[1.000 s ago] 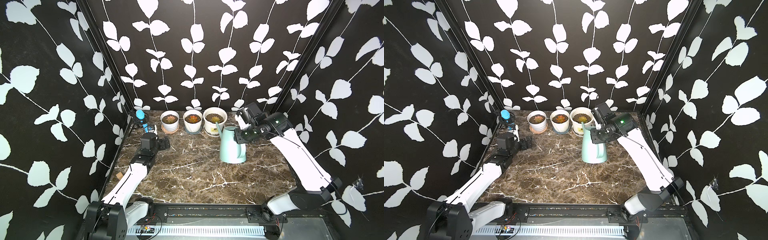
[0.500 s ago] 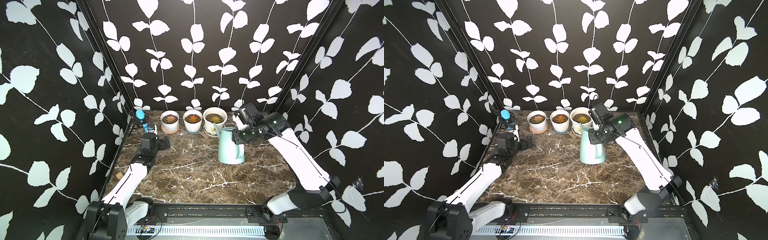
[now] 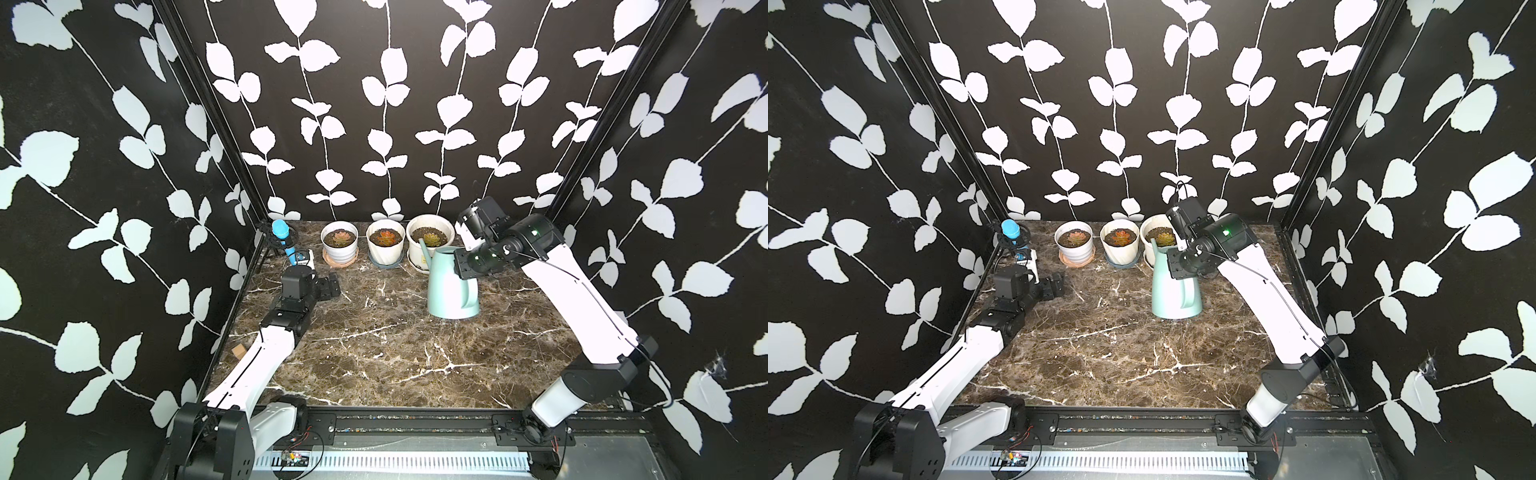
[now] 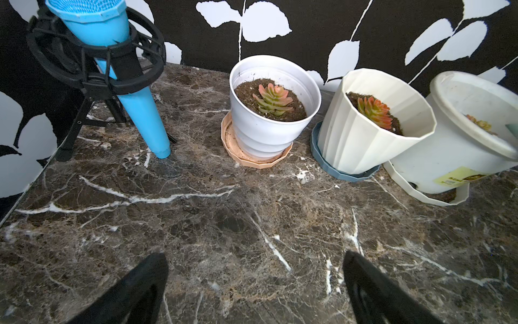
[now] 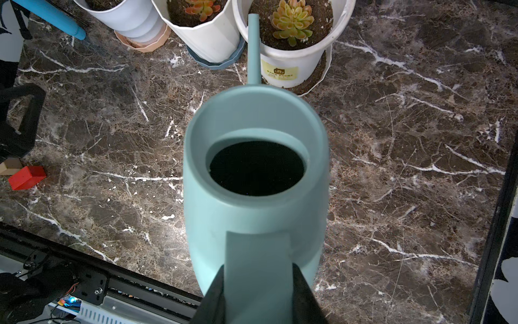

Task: Water the succulent around the soil edge
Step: Water the soil of the potted plant with water.

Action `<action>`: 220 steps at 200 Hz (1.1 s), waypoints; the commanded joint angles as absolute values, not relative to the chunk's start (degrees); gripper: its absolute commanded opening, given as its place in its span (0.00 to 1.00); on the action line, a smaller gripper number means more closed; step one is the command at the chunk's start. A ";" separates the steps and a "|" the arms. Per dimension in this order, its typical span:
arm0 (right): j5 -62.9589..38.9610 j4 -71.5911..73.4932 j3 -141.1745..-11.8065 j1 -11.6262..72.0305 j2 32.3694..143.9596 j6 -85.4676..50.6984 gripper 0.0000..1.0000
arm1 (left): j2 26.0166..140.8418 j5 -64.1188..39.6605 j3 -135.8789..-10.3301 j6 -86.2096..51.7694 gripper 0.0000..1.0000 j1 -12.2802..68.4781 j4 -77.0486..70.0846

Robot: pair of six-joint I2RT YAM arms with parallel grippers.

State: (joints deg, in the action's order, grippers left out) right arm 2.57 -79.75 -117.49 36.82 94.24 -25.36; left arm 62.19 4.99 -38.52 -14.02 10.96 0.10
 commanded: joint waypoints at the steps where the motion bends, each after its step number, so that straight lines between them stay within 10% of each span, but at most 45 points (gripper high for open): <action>1: 3.26 -79.29 -121.52 37.13 94.98 -25.71 0.00 | 61.35 4.52 -40.17 -14.24 0.99 11.24 -0.18; 220: -1.12 -41.17 -87.35 38.87 72.16 -26.94 0.00 | 61.03 4.64 -40.08 -14.18 0.99 11.19 -0.18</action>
